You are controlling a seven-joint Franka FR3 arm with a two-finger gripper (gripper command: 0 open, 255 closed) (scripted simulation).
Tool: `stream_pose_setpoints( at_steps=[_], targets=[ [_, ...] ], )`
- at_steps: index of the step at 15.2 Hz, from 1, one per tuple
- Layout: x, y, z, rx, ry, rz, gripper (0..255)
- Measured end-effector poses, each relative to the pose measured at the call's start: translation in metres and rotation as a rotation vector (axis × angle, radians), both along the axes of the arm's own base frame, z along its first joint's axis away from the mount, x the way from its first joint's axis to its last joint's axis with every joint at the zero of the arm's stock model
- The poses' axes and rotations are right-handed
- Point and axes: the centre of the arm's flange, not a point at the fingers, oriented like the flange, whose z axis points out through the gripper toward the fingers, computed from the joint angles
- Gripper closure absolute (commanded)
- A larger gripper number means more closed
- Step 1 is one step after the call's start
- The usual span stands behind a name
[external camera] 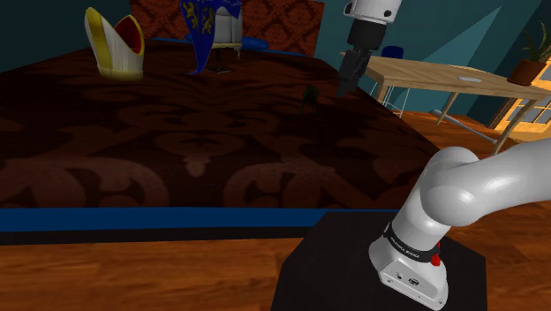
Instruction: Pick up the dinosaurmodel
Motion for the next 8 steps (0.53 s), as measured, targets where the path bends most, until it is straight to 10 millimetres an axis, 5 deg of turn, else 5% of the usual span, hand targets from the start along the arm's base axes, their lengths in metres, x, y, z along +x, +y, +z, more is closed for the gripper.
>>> stream_pose_setpoints(
  at_steps=[3,8],
  targets=[
    [0.012,-0.005,-0.005,-0.006,-0.002,-0.027,0],
    [0.061,-0.034,-0.023,-0.028,-0.013,-0.133,0]
  ],
)
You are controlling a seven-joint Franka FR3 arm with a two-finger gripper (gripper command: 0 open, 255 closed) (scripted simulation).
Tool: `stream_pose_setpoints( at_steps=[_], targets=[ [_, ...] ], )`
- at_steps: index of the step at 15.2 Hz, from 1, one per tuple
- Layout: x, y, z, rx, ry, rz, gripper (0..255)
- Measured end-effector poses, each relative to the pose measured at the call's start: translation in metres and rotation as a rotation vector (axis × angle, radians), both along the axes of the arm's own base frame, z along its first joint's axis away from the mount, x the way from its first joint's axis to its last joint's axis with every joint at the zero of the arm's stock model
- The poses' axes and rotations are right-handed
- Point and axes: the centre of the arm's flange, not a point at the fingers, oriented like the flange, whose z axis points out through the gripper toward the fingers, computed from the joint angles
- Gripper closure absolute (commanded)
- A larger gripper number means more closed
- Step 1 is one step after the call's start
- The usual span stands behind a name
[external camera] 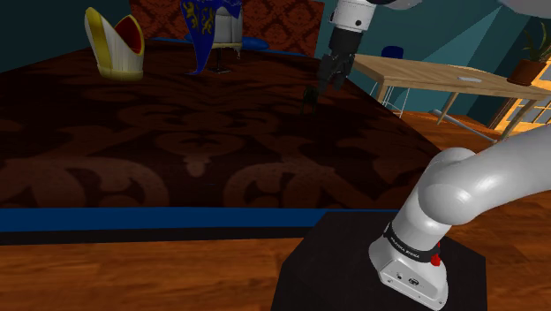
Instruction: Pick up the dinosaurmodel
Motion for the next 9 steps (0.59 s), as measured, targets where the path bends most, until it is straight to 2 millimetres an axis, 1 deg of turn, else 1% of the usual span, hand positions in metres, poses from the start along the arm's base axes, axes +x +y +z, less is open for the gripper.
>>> stream_pose_setpoints(
  at_steps=[1,4,5,6,7,9],
  targets=[
    [0.01,-0.005,-0.005,-0.005,-0.002,-0.022,0],
    [0.038,-0.031,-0.015,-0.019,-0.009,-0.089,0],
    [0.044,-0.038,-0.019,-0.024,-0.012,-0.111,0],
    [0.052,-0.044,-0.02,-0.029,-0.015,-0.134,0],
    [0.063,-0.051,-0.025,-0.034,-0.017,-0.156,0],
    [0.079,-0.073,-0.032,-0.043,-0.022,-0.2,0]
  ],
)
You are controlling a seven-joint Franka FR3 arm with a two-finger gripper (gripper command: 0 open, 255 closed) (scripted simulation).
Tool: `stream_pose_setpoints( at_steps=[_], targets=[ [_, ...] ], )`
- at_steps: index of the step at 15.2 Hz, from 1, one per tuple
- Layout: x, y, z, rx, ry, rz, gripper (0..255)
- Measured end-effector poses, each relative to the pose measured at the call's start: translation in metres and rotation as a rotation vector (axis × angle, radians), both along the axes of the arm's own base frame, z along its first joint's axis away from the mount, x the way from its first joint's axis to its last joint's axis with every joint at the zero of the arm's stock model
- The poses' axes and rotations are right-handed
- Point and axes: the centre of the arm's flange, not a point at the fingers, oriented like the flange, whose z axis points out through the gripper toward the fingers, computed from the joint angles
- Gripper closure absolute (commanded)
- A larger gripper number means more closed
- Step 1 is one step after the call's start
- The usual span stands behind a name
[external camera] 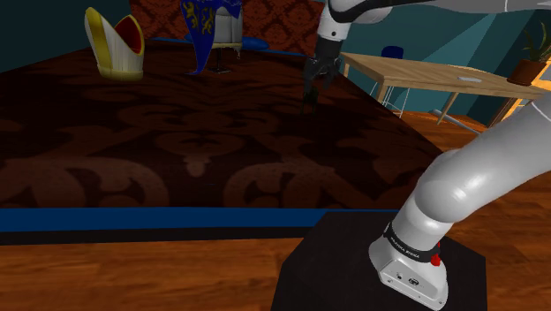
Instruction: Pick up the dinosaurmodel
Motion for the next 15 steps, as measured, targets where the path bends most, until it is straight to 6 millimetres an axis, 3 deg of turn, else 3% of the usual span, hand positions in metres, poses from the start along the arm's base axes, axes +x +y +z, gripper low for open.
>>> stream_pose_setpoints(
  at_steps=[6,15],
  targets=[
    [0.049,-0.054,-0.016,-0.029,-0.014,-0.134,0],
    [0.101,-0.147,-0.041,-0.072,-0.036,-0.335,0]
  ],
)
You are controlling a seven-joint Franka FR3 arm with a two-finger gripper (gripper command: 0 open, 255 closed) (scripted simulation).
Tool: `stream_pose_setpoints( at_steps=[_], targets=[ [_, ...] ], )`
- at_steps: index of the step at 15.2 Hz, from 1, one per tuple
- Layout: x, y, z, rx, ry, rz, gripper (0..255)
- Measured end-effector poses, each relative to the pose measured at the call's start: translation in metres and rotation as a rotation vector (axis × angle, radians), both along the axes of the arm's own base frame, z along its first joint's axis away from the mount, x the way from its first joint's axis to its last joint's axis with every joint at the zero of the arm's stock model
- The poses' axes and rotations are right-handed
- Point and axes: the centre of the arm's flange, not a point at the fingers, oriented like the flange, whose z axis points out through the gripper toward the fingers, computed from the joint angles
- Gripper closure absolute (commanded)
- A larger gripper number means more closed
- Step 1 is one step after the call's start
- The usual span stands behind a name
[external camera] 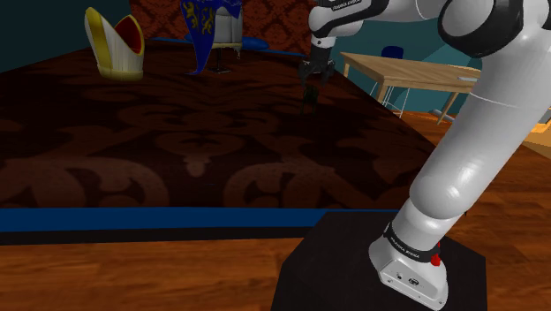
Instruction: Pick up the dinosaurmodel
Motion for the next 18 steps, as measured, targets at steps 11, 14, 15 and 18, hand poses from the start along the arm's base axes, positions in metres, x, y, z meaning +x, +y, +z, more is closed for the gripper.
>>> stream_pose_setpoints(
  at_steps=[11,14,15,18],
  targets=[
    [0.015,-0.037,-0.043,-0.016,-0.008,-0.074,0],
    [0.016,-0.036,-0.045,-0.017,-0.01,-0.074,255],
    [0.016,-0.037,-0.045,-0.017,-0.01,-0.074,255],
    [0.016,-0.037,-0.045,-0.018,-0.011,-0.074,255]
  ],
)
